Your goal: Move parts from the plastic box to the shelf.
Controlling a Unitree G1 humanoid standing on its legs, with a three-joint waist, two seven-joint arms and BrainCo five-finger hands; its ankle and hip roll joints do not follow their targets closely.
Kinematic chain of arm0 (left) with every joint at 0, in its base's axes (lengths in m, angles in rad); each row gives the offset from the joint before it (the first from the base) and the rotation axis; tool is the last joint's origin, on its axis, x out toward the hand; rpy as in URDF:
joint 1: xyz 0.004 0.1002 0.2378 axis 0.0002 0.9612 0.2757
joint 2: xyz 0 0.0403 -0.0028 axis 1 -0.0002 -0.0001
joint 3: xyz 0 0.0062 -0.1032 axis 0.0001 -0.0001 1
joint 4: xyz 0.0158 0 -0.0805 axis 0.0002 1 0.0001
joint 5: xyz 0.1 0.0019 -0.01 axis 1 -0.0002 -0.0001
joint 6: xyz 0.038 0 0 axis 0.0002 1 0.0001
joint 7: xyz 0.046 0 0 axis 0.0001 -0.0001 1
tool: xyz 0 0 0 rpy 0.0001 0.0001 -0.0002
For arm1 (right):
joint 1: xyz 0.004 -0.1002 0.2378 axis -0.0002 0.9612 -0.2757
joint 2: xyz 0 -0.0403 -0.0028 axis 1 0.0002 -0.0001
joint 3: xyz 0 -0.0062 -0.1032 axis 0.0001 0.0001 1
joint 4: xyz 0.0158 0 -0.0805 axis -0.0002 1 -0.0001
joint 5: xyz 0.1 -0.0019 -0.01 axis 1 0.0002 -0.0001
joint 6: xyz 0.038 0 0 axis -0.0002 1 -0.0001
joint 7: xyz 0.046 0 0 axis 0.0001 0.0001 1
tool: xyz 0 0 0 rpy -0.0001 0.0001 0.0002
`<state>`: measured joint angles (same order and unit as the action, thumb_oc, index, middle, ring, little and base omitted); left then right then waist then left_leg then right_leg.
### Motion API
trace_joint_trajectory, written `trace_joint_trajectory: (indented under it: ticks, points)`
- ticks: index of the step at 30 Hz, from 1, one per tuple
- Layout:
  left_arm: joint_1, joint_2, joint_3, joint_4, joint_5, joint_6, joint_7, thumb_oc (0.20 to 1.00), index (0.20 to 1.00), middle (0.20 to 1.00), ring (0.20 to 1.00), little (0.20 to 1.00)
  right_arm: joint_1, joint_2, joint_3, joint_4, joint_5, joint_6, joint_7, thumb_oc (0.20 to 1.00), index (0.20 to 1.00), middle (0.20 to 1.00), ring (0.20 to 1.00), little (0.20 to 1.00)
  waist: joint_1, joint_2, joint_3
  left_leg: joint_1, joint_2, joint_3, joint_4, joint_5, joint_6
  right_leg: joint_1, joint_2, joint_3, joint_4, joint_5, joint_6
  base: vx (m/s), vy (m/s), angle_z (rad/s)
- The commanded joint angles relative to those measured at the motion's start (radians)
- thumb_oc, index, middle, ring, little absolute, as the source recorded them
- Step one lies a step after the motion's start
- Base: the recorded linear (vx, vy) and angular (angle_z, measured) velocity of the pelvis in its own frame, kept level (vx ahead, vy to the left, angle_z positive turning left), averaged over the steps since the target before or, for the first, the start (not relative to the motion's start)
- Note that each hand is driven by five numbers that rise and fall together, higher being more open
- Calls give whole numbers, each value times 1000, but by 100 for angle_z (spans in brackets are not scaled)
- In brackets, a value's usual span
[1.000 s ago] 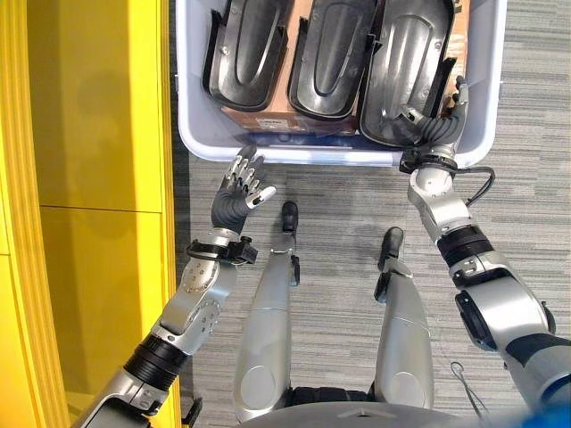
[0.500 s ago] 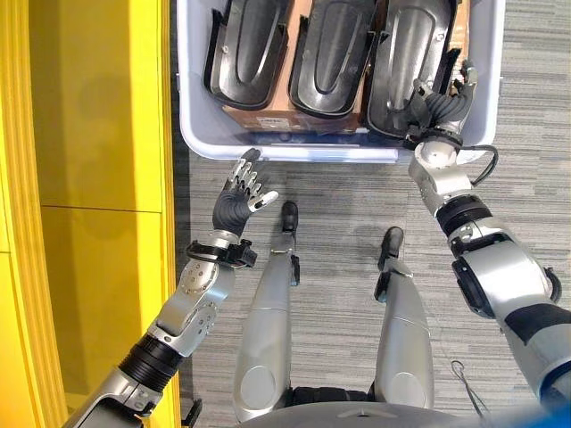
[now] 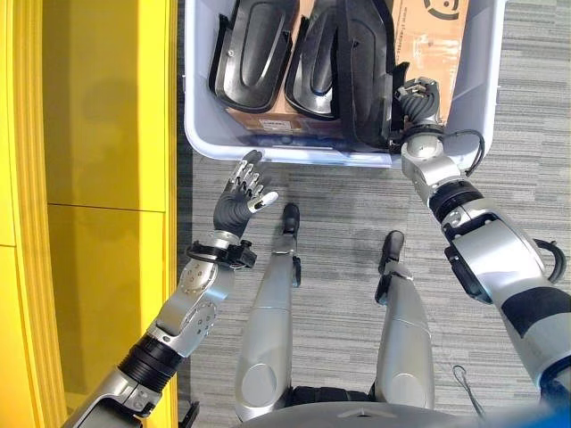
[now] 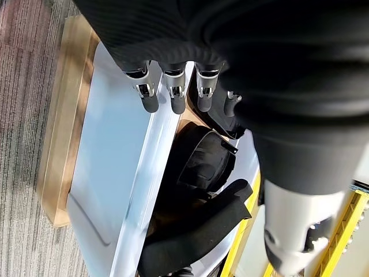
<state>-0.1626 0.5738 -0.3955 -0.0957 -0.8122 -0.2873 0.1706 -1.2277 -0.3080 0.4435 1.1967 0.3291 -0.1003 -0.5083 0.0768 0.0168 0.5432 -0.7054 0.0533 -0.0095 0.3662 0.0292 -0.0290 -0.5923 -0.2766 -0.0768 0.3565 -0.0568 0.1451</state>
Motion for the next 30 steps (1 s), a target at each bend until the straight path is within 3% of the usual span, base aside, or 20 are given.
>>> trace_joint_trajectory:
  ticks: [1,8,12,18,30]
  points:
    - [10,25,-14,-118,-3,-26,-24,1000,1000,1000,1000,1000,40,-2,18,24,-46,10,28,200,200,200,200,200,38,6,-23,-12,41,-27,-35,10,2,12,-9,18,16,76,-15,0,0,0]
    - [18,27,-5,-109,-10,-24,-30,1000,1000,1000,1000,1000,77,-44,12,-100,-68,3,12,200,200,200,200,200,28,-4,-24,26,44,-27,-43,11,1,50,-6,19,9,74,-14,0,0,0]
    - [34,28,9,-102,-8,-19,-36,1000,1000,1000,1000,1000,168,-107,-21,-350,-119,-8,-15,200,200,200,200,200,14,-15,-49,74,50,-27,-60,14,-3,95,-4,18,-4,71,-11,12,-8,-1]
    - [64,24,23,-99,-5,-9,-45,1000,1000,1000,1000,1000,252,-139,-81,-537,-193,2,-44,200,200,200,200,200,11,-13,-83,121,54,-32,-84,19,-6,143,-6,12,-17,65,-9,16,-9,0]
    - [121,30,33,-82,1,14,-78,1000,1000,1000,1000,1000,306,-135,-139,-616,-244,-4,-66,200,200,200,200,200,14,-9,-150,215,68,-42,-145,39,-14,228,-3,-5,-55,64,-1,24,-10,0]
